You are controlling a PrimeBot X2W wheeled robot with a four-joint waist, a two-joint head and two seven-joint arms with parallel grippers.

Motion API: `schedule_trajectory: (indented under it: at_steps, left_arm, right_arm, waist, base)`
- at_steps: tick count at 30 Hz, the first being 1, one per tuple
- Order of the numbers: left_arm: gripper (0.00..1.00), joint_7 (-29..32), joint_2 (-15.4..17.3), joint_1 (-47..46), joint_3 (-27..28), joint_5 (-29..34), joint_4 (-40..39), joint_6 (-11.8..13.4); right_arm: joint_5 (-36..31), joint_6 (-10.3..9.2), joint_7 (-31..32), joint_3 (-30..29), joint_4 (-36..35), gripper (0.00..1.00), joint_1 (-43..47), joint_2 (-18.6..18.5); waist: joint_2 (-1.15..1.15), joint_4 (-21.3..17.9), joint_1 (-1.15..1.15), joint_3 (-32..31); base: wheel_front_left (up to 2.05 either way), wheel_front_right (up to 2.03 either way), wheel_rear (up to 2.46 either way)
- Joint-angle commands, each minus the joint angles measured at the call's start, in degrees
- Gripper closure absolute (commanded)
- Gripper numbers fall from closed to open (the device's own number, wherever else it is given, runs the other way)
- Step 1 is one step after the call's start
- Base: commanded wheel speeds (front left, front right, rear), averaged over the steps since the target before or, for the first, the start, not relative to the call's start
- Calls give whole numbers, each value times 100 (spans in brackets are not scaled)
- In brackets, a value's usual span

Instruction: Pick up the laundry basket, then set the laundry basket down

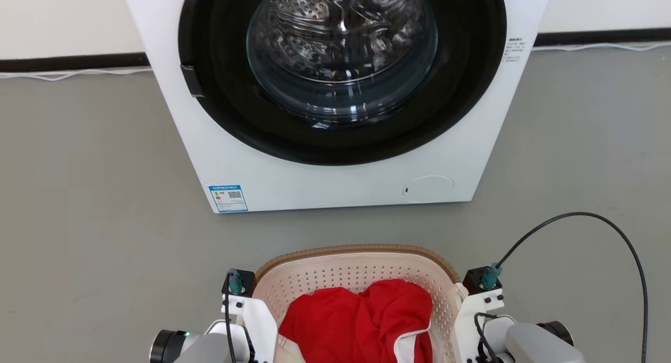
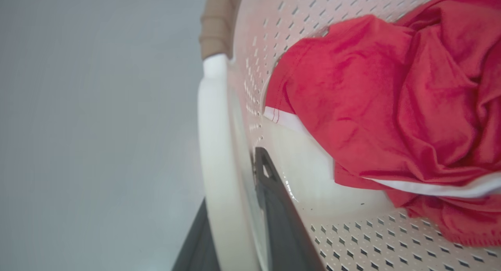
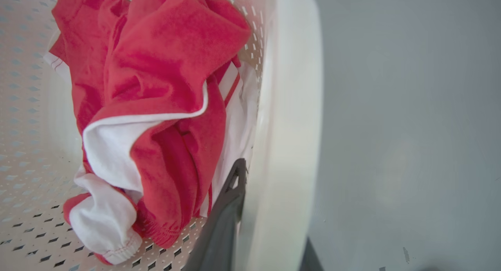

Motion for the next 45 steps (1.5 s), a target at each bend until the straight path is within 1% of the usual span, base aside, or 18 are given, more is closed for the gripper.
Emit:
schedule_trajectory:
  at_steps: [1, 17, 45]
  left_arm:
    - [100, -17, 110, -76, 33, -31, -127, 58]
    - [100, -20, 110, -27, -390, -576, -58, 189]
    - [100, -148, 109, -128, -942, -1070, 69, 220]
  right_arm:
    - [34, 69, -38, 127, -143, 100, -21, 45]
    - [269, 69, 20, 358, -177, 100, 30, 45]
    - [511, 69, -45, 616, -118, 100, -30, 45]
  waist:
    - [0, 48, 0, -63]
    - [0, 107, 0, -200]
    - [0, 132, 0, -212]
  base:
    - [0, 0, 0]
    - [0, 0, 0]
    - [0, 0, 0]
